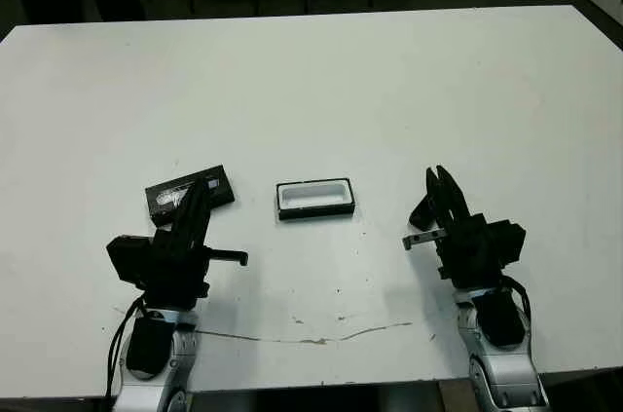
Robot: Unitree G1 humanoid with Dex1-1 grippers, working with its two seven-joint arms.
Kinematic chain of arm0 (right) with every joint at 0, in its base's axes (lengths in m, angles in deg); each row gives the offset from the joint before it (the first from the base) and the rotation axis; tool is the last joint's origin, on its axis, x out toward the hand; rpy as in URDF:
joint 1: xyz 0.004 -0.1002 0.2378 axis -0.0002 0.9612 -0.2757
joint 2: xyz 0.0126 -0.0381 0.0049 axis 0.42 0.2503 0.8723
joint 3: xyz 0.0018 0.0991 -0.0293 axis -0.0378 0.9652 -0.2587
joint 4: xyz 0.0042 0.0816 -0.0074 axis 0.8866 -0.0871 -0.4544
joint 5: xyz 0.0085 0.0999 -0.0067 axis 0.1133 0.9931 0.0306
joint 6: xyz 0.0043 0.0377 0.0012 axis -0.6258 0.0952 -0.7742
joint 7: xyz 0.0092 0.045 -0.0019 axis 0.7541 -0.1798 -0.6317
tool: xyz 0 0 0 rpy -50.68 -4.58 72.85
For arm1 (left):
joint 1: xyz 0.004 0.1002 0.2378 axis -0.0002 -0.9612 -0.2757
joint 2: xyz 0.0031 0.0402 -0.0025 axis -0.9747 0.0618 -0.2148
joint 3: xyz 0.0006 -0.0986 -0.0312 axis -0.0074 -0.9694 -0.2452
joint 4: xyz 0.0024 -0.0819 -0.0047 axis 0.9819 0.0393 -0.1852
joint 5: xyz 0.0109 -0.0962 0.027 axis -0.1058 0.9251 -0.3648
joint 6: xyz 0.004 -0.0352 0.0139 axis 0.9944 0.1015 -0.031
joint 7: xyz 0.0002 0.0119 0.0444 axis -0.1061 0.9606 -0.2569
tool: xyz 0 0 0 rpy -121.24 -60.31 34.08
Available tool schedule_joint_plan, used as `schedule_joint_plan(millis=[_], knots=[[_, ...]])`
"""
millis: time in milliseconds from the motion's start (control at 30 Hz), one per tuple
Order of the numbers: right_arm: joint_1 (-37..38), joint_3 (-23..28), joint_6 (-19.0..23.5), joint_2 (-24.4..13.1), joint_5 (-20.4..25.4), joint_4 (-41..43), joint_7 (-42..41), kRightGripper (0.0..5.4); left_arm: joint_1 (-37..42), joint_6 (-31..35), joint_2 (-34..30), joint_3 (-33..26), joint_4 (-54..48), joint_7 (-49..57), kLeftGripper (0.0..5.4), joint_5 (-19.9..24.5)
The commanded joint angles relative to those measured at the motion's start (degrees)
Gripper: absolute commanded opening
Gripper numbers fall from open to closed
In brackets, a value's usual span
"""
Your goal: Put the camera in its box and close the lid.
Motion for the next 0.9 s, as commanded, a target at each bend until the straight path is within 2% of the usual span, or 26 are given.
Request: schedule_joint_plan(millis=[33, 333, 467, 633, 800, 900], knots=[[0.11, 0.34, 0.29, -0.28, 0.14, -0.81, 0.19, 0.00, -2.11, 0.44, -0.18, 0.09, 0.81, 0.30, 0.01, -0.44], [-1.50, 1.21, 0.12, -1.74, 1.36, -1.93, -1.71, 0.00, -1.54, -0.54, 0.12, 0.34, 1.82, 0.32, 0.01, -0.52], [-0.99, 3.92, 5.85, -4.55, 3.37, 3.45, -2.33, 0.00, -1.66, -0.98, 0.18, 0.27, 1.79, 0.49, 0.01, -0.50], [-2.24, 9.24, 13.29, -12.58, 9.88, 8.70, -8.54, 0.00, -1.66, -0.84, 0.17, 0.40, 1.59, 0.51, 0.01, -0.22], [-5.40, 14.62, 14.43, -21.54, 14.35, 5.90, -16.69, 0.00, -1.27, -0.88, 0.15, 0.44, 1.97, 0.66, 0.01, -0.49], [-7.07, 16.33, 16.46, -25.86, 15.13, 3.56, -19.91, 0.00, -1.15, -1.04, 0.04, 0.51, 2.19, 0.66, 0.01, -0.79]])
